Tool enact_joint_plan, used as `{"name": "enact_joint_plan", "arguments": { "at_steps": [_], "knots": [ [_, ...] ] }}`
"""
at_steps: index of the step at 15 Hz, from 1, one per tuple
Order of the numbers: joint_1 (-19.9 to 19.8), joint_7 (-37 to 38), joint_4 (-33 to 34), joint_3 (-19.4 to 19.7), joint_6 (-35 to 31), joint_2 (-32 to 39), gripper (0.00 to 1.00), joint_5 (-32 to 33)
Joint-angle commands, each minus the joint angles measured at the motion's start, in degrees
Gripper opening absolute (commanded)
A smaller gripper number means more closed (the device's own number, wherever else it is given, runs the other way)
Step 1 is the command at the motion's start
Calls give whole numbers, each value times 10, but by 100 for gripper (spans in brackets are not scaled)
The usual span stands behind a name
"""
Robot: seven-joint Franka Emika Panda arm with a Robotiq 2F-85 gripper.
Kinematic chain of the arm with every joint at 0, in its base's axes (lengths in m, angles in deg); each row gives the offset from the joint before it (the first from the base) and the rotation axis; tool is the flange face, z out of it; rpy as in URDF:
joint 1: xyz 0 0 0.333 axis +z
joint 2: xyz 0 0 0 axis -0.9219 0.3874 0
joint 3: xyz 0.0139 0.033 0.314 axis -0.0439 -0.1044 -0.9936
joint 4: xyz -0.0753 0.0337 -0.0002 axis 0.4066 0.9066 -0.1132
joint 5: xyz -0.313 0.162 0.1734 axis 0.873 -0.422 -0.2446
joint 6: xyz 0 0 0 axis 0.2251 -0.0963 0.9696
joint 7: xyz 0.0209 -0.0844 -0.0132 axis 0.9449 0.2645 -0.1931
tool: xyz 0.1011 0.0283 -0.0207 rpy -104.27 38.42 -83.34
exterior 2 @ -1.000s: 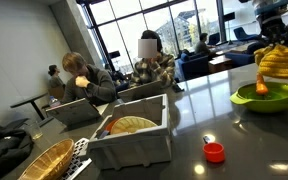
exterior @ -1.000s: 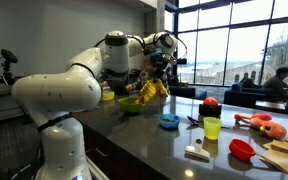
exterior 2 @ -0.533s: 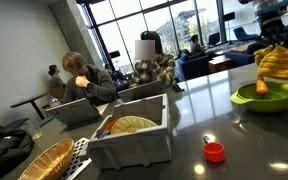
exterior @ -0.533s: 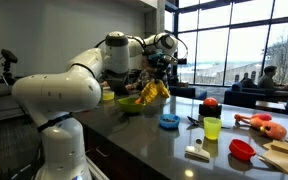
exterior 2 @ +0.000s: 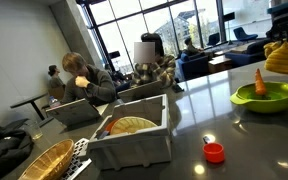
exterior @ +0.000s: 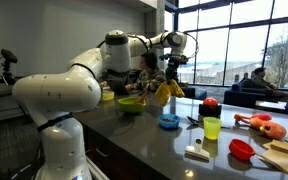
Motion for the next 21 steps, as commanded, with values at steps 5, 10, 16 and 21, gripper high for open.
{"name": "enact_joint_plan", "arguments": {
  "at_steps": [5,10,16,21],
  "knots": [
    [3,-6,-4,-6,-5,-3,3,-8],
    [-3,-3,23,-26,-1,-16,3,-9],
    [6,-16,32,-38,4,-36,3,-6],
    [3,-3,61,-53,4,-62,3,-6]
  ]
}}
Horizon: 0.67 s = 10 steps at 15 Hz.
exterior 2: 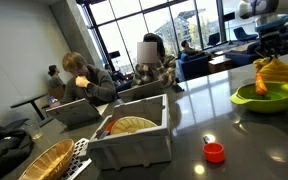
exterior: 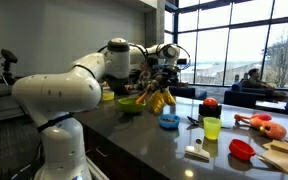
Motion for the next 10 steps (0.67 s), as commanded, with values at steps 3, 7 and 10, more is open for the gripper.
{"name": "enact_joint_plan", "arguments": {
  "at_steps": [3,7,10],
  "knots": [
    [-9,30,34,-7,0,-31,3,-12],
    [-5,84,18,-7,-40,-40,3,-30],
    [-1,119,-4,-2,-83,-41,3,-49]
  ]
}}
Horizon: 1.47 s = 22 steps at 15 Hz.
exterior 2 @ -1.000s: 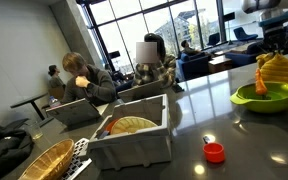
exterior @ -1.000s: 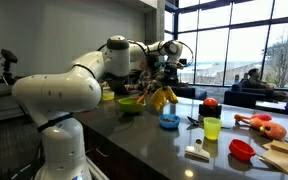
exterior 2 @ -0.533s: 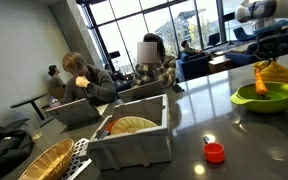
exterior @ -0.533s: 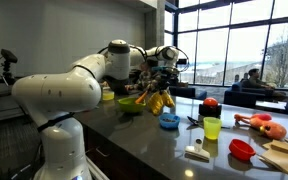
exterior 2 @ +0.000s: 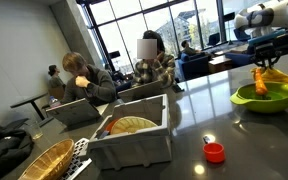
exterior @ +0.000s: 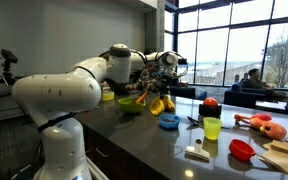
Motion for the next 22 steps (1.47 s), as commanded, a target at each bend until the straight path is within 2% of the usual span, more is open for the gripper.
{"name": "enact_joint_plan", "arguments": {
  "at_steps": [1,7,11,12,16,17,18,22],
  "knots": [
    [0,48,-22,10,-44,-1,3,-32],
    [-4,107,-29,16,-118,-15,3,-33],
    [-4,129,-26,17,-135,-22,3,-26],
    [-4,113,-28,10,-126,-19,14,-28],
    [-3,121,-27,11,-129,-22,14,-28],
    [-3,121,-27,12,-129,-22,3,-28],
    [3,116,-34,2,-126,-17,3,-19],
    [14,114,-29,2,-109,-31,3,-19]
  ]
}}
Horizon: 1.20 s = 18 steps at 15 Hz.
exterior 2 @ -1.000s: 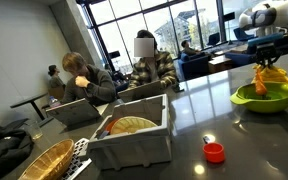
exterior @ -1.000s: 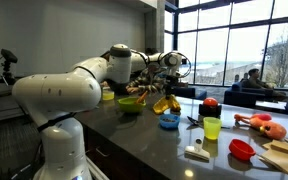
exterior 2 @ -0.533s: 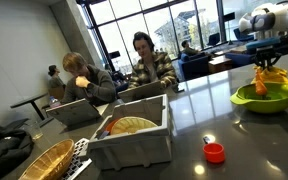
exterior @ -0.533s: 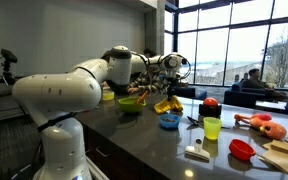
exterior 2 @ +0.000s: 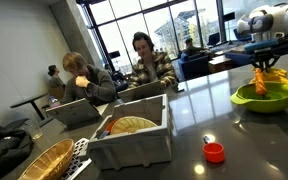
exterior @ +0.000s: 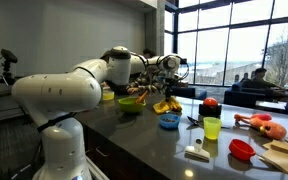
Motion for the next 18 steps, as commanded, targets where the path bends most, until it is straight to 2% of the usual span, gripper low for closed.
{"name": "enact_joint_plan", "arguments": {
  "at_steps": [1,9,12,16,17,18],
  "knots": [
    [11,-6,2,4,16,-13,3,1],
    [28,-11,-4,5,35,-43,3,8],
    [15,-7,-3,6,40,-62,3,16],
    [-27,8,3,8,43,-86,3,26],
    [-6,-4,-46,19,39,-87,3,27],
    [-11,-5,-57,22,38,-90,3,31]
  ]
}}
